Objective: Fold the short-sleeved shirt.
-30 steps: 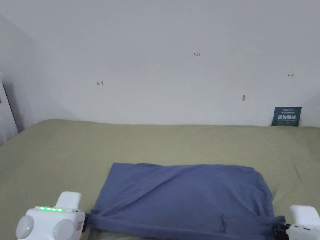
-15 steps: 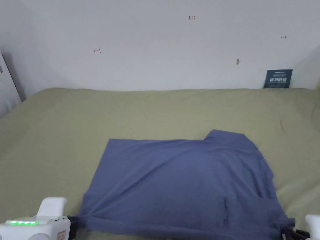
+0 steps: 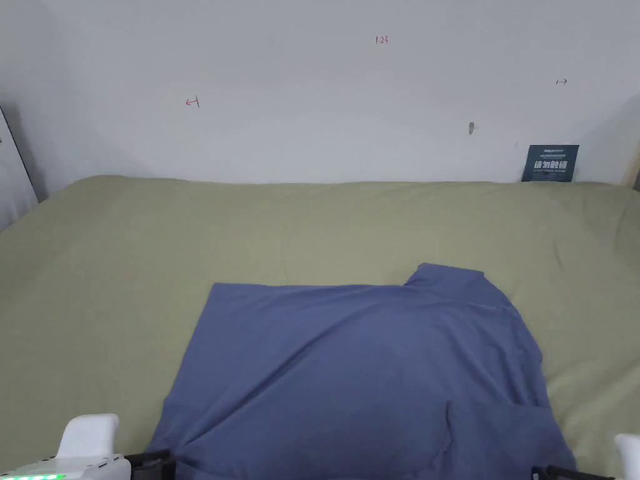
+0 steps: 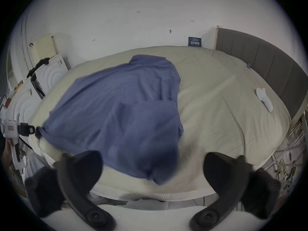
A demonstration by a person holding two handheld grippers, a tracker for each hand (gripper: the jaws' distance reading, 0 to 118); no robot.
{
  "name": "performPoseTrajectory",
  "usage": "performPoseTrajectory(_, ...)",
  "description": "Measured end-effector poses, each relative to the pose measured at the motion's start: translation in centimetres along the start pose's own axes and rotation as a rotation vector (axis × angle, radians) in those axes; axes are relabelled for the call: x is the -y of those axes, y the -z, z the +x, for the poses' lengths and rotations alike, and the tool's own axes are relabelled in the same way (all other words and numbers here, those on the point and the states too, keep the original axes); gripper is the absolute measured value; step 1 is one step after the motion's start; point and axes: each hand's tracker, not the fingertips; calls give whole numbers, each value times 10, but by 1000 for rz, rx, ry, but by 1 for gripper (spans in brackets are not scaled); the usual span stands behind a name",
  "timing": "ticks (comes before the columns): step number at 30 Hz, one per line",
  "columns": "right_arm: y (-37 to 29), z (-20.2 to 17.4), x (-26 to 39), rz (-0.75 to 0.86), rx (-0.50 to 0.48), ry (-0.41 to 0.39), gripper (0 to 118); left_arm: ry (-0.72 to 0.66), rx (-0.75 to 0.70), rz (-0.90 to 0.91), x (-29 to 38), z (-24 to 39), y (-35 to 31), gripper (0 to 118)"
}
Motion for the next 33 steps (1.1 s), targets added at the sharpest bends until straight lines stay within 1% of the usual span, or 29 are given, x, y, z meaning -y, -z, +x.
performPoseTrajectory(2,-7,-4,2,27,9,-4,114,-6,16,47,-1,1,-6,117)
performPoseTrajectory(3,-16,-7,-7,35,3,-8,114,-10,29,71,-1,4,-16,117)
performPoseTrajectory(4,-23,-9,-10,51,-4,-5,113,-22,54,111,-1,7,-25,114)
performPoseTrajectory(5,-28,-10,-10,68,-11,2,108,-7,69,137,-1,8,-32,103)
performPoseTrajectory(6,-33,-12,-8,97,-19,9,87,33,43,172,1,11,-38,76)
performPoseTrajectory(7,-39,-16,-7,139,-6,-5,55,74,-3,204,3,15,-43,36)
performPoseTrajectory(8,-42,-19,-7,146,15,-38,12,105,-22,224,6,16,-45,0)
performPoseTrajectory(9,-43,-22,-5,162,55,-69,2,110,-42,241,7,18,-47,0)
performPoseTrajectory(10,-47,-24,-3,229,123,-86,2,87,-51,248,8,17,-49,0)
performPoseTrajectory(11,-47,-23,0,201,83,-105,2,70,-16,219,8,13,-48,0)
performPoseTrajectory(12,-48,-21,-1,171,61,-83,2,55,3,178,8,11,-47,0)
performPoseTrajectory(13,-50,-20,0,177,56,-65,2,44,-14,199,9,12,-49,0)
performPoseTrajectory(16,-49,-14,7,199,65,-48,2,42,-26,171,11,12,-50,0)
performPoseTrajectory(17,-49,-12,7,197,64,-44,2,19,-2,146,12,5,-45,0)
performPoseTrajectory(20,-43,-10,10,174,70,-47,2,-7,5,100,11,-3,-36,0)
performPoseTrajectory(24,-35,-9,13,133,62,-48,2,-20,30,-3,5,-22,-3,0)
performPoseTrajectory(26,-30,-8,15,115,63,-41,2,-19,39,-30,5,-17,5,0)
performPoseTrajectory(27,-24,-4,16,103,63,-29,2,-20,50,-71,1,-18,13,19)
performPoseTrajectory(28,-21,-2,16,94,60,-21,2,-19,62,-100,-1,-19,20,54)
performPoseTrajectory(29,-18,0,17,84,55,-9,2,-16,74,-122,0,-16,26,95)
performPoseTrajectory(30,-15,1,17,77,57,-2,2,-21,65,-131,-1,-15,35,118)
performPoseTrajectory(33,-9,2,16,57,64,3,2,2,19,-157,-5,-7,52,117)
